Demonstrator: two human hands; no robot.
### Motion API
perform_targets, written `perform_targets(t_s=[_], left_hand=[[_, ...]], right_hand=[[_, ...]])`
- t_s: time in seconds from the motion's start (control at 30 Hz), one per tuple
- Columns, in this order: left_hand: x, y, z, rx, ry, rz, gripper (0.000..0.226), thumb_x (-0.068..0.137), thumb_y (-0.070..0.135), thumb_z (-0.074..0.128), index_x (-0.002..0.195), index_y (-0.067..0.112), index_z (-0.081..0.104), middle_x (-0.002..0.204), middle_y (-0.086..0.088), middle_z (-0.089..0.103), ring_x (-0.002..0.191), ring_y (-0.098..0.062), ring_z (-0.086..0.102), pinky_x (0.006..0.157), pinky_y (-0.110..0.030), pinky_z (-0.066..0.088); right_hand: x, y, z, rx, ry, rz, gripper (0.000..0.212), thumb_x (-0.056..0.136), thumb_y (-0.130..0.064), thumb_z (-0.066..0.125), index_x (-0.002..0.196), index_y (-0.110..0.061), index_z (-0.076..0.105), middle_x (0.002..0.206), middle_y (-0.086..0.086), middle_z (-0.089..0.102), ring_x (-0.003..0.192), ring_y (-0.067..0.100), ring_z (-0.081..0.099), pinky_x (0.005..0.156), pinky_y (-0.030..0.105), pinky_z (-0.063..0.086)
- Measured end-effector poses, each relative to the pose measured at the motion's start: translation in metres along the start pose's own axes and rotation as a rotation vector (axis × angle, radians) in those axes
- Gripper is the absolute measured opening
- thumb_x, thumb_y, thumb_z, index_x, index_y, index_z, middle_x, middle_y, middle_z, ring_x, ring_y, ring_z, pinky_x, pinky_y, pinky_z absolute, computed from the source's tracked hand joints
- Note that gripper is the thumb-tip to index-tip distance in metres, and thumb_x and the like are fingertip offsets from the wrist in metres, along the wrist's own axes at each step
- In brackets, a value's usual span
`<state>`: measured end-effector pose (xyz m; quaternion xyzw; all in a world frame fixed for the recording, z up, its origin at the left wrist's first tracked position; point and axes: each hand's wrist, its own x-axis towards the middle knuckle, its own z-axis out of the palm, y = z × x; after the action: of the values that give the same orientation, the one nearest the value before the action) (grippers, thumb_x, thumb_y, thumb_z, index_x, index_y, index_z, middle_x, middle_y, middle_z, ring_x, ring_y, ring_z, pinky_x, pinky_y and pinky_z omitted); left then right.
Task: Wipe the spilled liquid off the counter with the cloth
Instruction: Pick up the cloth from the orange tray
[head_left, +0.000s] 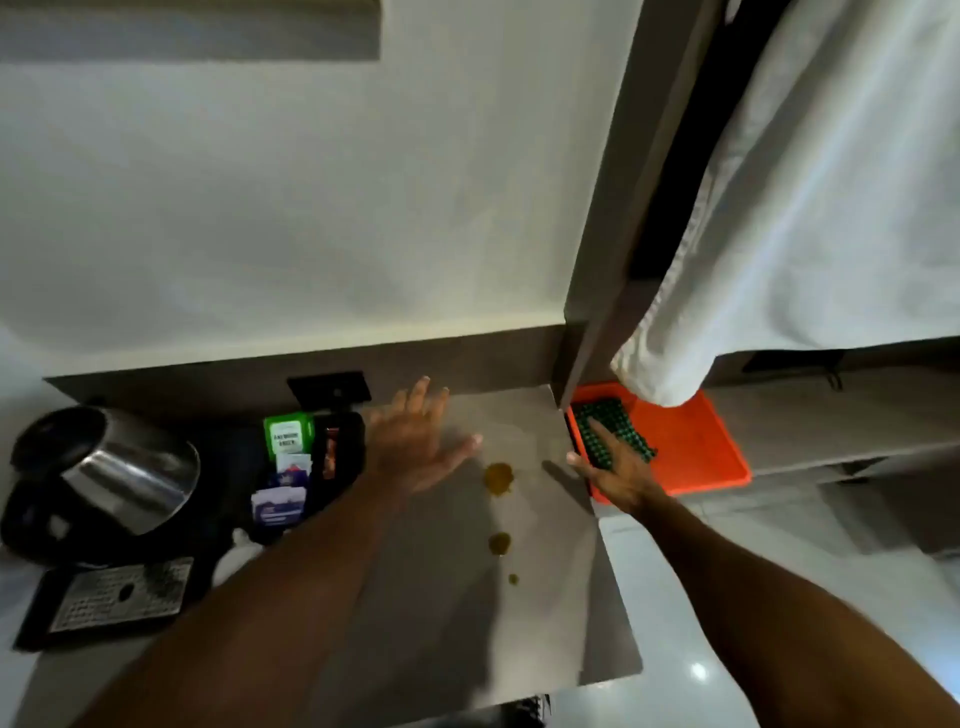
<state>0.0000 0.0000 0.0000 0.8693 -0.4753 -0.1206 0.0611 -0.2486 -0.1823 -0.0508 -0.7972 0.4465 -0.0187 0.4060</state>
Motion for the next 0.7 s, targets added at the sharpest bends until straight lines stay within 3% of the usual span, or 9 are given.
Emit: perform_targets(t_s=[0.1, 0.23, 0.33, 0.47, 0.53, 0.6, 0.7], left_hand=[[0.016, 0.000, 0.042, 0.080, -0.148, 0.006, 0.094, 0.083, 0.085, 0.041, 0.160, 0.032, 0.024, 0.172, -0.004, 0.014, 0.154, -0.031, 0.022, 0.122, -0.057, 0.019], [0.025, -0.011, 0.091, 0.055, -0.278, -0.096, 0.095, 0.080, 0.083, 0.050, 0.158, 0.034, 0.029, 0.170, 0.000, 0.021, 0.153, -0.027, 0.025, 0.122, -0.053, 0.022], [0.025, -0.015, 0.113, 0.017, -0.337, -0.140, 0.092, 0.079, 0.083, 0.047, 0.155, 0.033, 0.035, 0.168, 0.001, 0.024, 0.153, -0.026, 0.025, 0.120, -0.052, 0.023], [0.022, -0.015, 0.120, 0.031, -0.283, -0.122, 0.087, 0.080, 0.068, 0.068, 0.153, 0.029, 0.042, 0.166, -0.003, 0.030, 0.151, -0.028, 0.028, 0.117, -0.055, 0.032], [0.025, -0.014, 0.117, 0.041, -0.292, -0.119, 0.086, 0.080, 0.064, 0.070, 0.153, 0.028, 0.043, 0.166, -0.004, 0.031, 0.151, -0.028, 0.029, 0.116, -0.054, 0.034], [0.027, -0.013, 0.114, 0.047, -0.317, -0.121, 0.086, 0.081, 0.064, 0.069, 0.154, 0.028, 0.041, 0.166, -0.002, 0.029, 0.152, -0.027, 0.028, 0.116, -0.054, 0.035], [0.025, -0.012, 0.114, 0.004, -0.333, -0.142, 0.086, 0.083, 0.063, 0.068, 0.155, 0.028, 0.038, 0.168, -0.002, 0.024, 0.153, -0.028, 0.023, 0.117, -0.054, 0.035]], right_hand=[[0.021, 0.036, -0.010, 0.284, 0.127, 0.161, 0.076, 0.086, -0.025, 0.079, 0.150, -0.008, 0.042, 0.148, 0.016, 0.052, 0.136, 0.030, 0.050, 0.116, 0.046, 0.039], [0.060, 0.078, -0.029, 0.551, 0.108, 0.363, 0.057, 0.084, 0.014, 0.069, 0.138, 0.006, 0.050, 0.120, 0.021, 0.062, 0.109, 0.030, 0.060, 0.094, 0.044, 0.054], [0.086, 0.098, -0.045, 0.632, 0.010, 0.471, 0.052, 0.085, 0.023, 0.056, 0.133, 0.004, 0.052, 0.112, 0.018, 0.061, 0.092, 0.028, 0.060, 0.074, 0.034, 0.049], [0.120, 0.120, -0.059, 0.530, 0.048, 0.472, 0.041, 0.075, 0.029, 0.050, 0.114, 0.020, 0.058, 0.092, 0.020, 0.059, 0.079, 0.029, 0.053, 0.063, 0.037, 0.040], [0.137, 0.132, -0.061, 0.503, 0.038, 0.456, 0.043, 0.076, 0.030, 0.049, 0.118, 0.024, 0.055, 0.100, 0.024, 0.059, 0.085, 0.036, 0.056, 0.073, 0.047, 0.045], [0.151, 0.140, -0.059, 0.476, 0.026, 0.429, 0.047, 0.080, 0.028, 0.052, 0.126, 0.017, 0.055, 0.112, 0.026, 0.061, 0.102, 0.040, 0.058, 0.092, 0.054, 0.048], [0.162, 0.141, -0.049, 0.428, -0.028, 0.402, 0.056, 0.083, 0.018, 0.063, 0.135, 0.003, 0.053, 0.137, 0.016, 0.058, 0.124, 0.030, 0.055, 0.110, 0.046, 0.044]])
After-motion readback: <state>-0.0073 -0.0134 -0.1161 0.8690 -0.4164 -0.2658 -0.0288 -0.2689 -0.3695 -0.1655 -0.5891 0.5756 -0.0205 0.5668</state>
